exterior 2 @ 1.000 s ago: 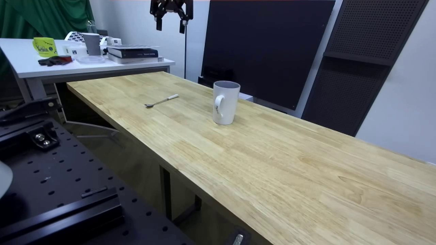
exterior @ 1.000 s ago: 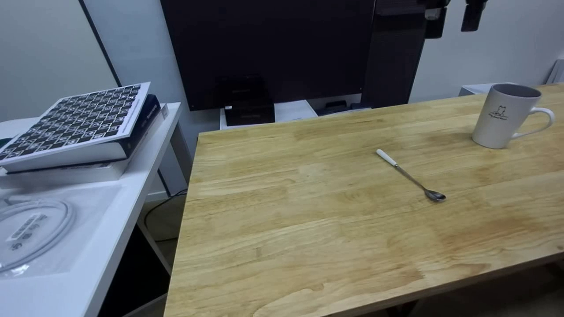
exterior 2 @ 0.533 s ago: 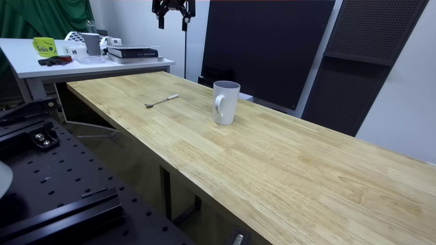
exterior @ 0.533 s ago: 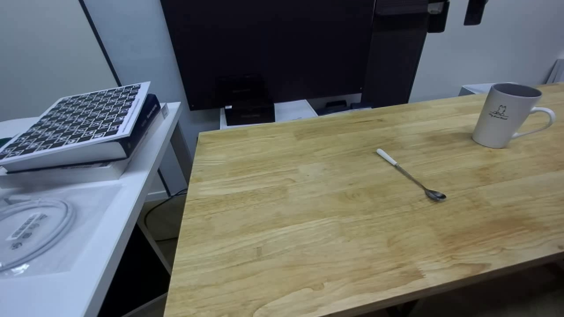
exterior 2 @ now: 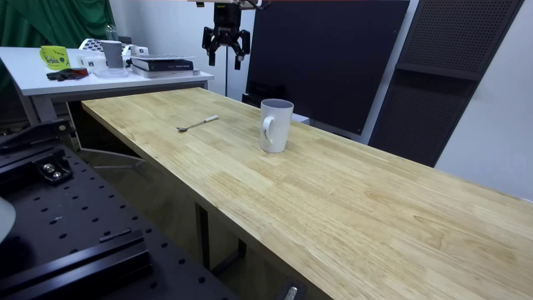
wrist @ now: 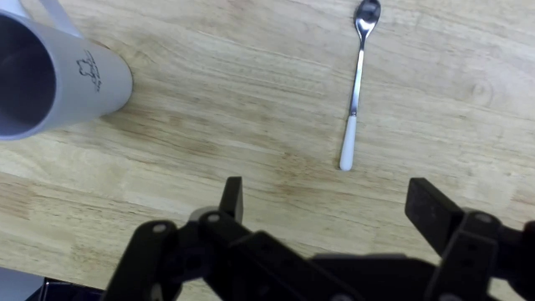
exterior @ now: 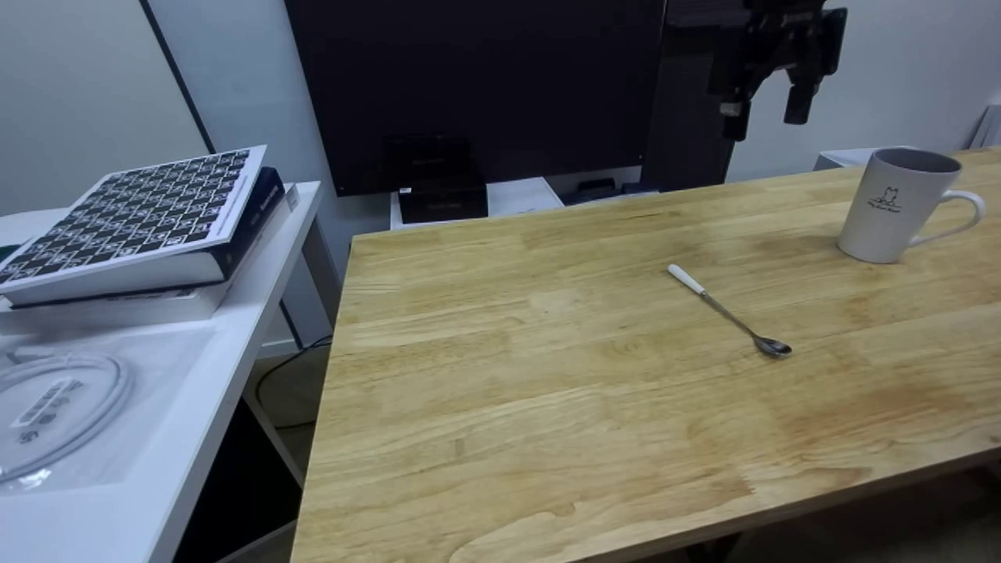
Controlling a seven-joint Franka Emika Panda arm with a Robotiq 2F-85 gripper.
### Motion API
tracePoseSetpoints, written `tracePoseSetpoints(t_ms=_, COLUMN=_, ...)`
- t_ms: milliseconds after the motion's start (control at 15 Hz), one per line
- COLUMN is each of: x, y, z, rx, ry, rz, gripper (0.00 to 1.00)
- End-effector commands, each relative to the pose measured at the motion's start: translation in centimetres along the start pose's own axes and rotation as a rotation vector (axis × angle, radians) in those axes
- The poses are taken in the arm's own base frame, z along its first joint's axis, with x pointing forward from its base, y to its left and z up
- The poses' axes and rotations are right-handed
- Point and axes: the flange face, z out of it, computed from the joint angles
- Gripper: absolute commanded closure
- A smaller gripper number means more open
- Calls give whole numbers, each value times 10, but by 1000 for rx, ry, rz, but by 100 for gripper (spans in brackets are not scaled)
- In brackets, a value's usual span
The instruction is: Place the spoon inside the mug
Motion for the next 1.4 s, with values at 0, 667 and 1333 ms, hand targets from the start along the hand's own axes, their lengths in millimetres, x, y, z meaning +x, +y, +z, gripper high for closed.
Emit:
tracePoseSetpoints(t_ms=0, x=28, y=-9, z=31, rx=28, ry=75, rz=15, gripper=0)
tracePoseSetpoints(t_ms=667, x=28, y=-54, z=112, rx=58, ry=85, rz=30, gripper=0)
tracePoseSetpoints(t_ms=1333, x=27, y=-40, z=143, rx=20, ry=117, rz=96, gripper=0)
